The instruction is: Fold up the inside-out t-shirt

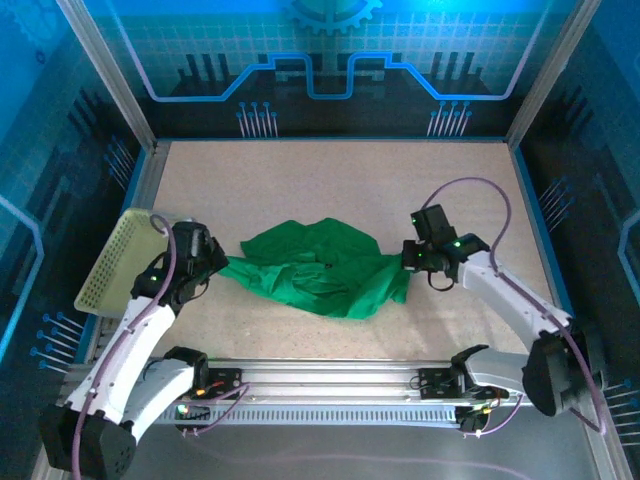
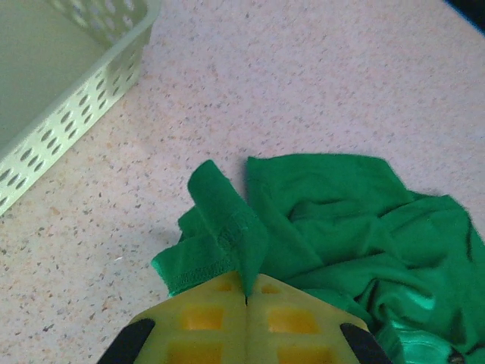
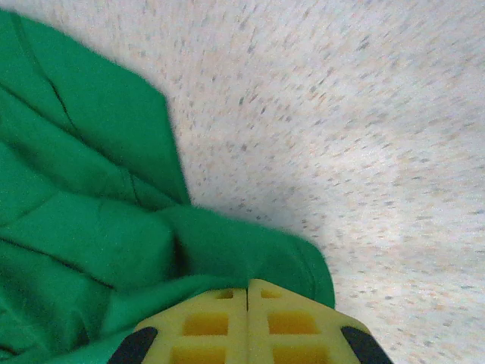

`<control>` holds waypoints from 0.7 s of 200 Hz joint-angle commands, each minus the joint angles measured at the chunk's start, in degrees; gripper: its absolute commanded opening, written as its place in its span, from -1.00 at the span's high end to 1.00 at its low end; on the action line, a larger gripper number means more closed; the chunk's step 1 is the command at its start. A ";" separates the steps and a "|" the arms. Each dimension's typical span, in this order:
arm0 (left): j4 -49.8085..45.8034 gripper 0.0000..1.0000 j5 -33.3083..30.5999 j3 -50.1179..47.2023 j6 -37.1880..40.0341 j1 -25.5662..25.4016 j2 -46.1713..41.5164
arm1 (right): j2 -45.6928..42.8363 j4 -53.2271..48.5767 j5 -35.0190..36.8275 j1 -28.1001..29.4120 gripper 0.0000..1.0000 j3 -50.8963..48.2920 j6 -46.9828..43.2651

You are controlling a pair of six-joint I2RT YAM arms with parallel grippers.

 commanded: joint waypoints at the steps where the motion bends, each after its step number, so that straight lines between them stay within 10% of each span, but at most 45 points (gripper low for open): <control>1: -1.32 1.00 0.80 5.44 0.59 0.75 -2.35 | -6.55 -8.70 8.54 -0.77 1.00 5.72 -1.19; 140: 15.50 1.00 12.55 34.95 -0.70 0.75 -11.92 | -18.78 -22.57 7.73 -6.65 1.00 61.82 -7.85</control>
